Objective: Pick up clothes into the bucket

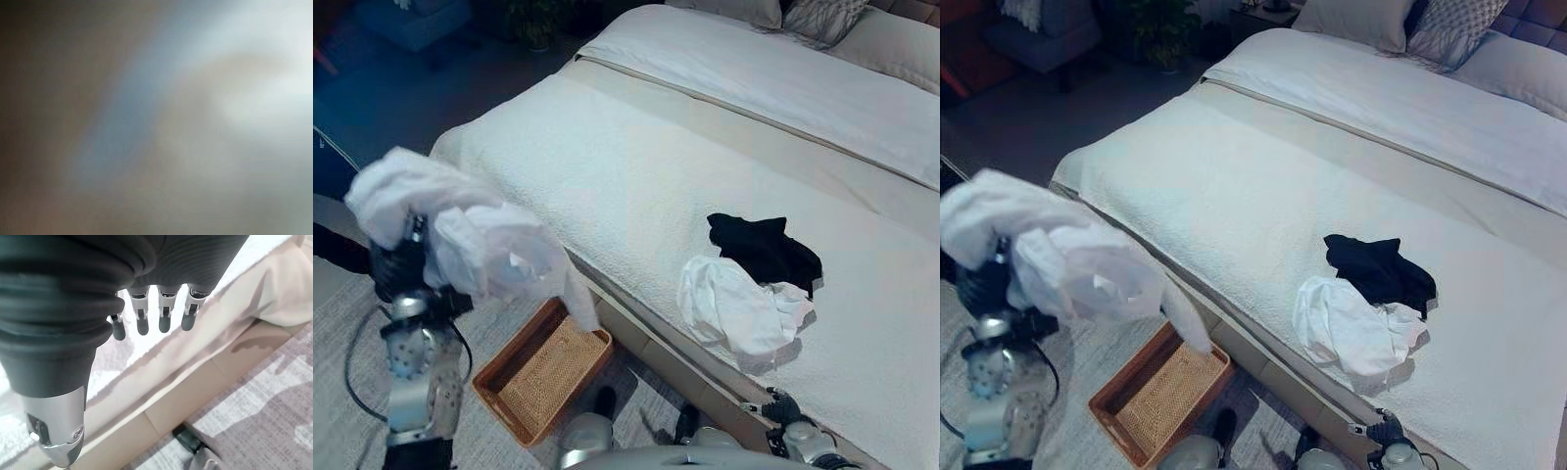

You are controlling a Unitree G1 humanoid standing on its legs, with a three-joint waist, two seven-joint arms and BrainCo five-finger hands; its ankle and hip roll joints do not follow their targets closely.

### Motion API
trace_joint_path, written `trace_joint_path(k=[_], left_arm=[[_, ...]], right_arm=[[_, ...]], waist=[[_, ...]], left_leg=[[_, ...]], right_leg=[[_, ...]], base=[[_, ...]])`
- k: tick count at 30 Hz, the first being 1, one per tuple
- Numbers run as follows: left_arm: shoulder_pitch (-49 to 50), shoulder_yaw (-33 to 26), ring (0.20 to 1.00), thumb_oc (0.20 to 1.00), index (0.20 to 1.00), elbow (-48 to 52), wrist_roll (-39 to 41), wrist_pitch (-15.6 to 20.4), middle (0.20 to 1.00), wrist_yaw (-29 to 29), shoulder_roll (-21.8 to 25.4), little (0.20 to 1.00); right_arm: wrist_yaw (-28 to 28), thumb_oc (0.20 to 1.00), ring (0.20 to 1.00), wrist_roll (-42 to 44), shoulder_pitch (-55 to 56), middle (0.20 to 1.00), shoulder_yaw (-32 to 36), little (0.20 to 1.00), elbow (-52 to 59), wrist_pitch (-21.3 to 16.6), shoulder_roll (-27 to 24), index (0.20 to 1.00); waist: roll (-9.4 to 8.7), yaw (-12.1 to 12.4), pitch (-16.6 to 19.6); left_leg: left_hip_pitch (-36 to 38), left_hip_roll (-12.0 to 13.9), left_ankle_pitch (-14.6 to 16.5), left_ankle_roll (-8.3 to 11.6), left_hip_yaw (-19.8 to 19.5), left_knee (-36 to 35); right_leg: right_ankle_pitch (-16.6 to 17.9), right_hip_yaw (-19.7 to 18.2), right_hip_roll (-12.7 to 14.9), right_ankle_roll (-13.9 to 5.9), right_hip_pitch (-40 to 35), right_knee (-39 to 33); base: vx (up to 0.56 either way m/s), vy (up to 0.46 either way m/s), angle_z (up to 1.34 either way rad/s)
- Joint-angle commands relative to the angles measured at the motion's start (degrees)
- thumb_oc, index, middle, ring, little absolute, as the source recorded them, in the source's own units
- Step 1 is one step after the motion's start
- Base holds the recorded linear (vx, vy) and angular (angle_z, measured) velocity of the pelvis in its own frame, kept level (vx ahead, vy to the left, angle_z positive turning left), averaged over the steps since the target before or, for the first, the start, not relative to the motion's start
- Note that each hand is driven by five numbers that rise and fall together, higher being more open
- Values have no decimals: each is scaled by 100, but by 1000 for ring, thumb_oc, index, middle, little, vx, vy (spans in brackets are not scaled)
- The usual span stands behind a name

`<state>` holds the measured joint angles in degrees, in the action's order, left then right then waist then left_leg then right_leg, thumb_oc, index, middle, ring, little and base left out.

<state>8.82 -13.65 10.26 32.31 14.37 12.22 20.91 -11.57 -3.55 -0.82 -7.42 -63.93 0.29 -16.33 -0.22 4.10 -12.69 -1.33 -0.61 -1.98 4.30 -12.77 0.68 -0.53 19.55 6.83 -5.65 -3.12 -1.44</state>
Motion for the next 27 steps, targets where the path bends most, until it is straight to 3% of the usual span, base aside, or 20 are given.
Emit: trace_joint_path(k=[1,2,10,16,27], left_arm=[[-24,-152,200,200,200,80,104,193,200,-145,64,200],[69,-131,200,200,200,-503,20,105,200,-147,17,200],[225,-50,200,200,200,-2031,-769,-116,200,116,7,200],[-359,219,200,200,200,-3920,-1383,-195,200,545,162,200],[-895,154,200,200,200,-5183,-1528,-145,200,1328,319,200]], right_arm=[[-147,1000,1000,-150,-72,1000,-59,1000,186,-87,-73,1000],[-162,1000,1000,-162,-60,1000,-29,1000,272,-100,-110,1000],[-297,1000,1000,-161,-47,1000,90,1000,555,-158,-222,1000],[-523,1000,1000,-186,-95,1000,64,1000,709,-239,-247,1000],[-818,1000,1000,-113,-264,1000,-128,1000,640,-345,-56,1000]], waist=[[-190,-21,-8],[-199,-28,-41],[-280,-45,-184],[-422,-109,-293],[-557,-144,-427]], left_leg=[[-477,-231,436,-53,-26,668],[-521,-234,436,-61,-12,698],[-652,-218,433,-85,62,772],[-777,-171,422,-86,105,821],[-865,-99,383,-77,194,770]], right_leg=[[-386,-249,295,-48,81,553],[-375,-265,299,-50,124,569],[-354,-374,286,-73,309,639],[-359,-476,249,-83,497,715],[-339,-589,191,-92,699,732]], base=[[-41,24,3],[0,0,0],[-5,4,-1],[-11,4,-4],[-3,-1,-7]])
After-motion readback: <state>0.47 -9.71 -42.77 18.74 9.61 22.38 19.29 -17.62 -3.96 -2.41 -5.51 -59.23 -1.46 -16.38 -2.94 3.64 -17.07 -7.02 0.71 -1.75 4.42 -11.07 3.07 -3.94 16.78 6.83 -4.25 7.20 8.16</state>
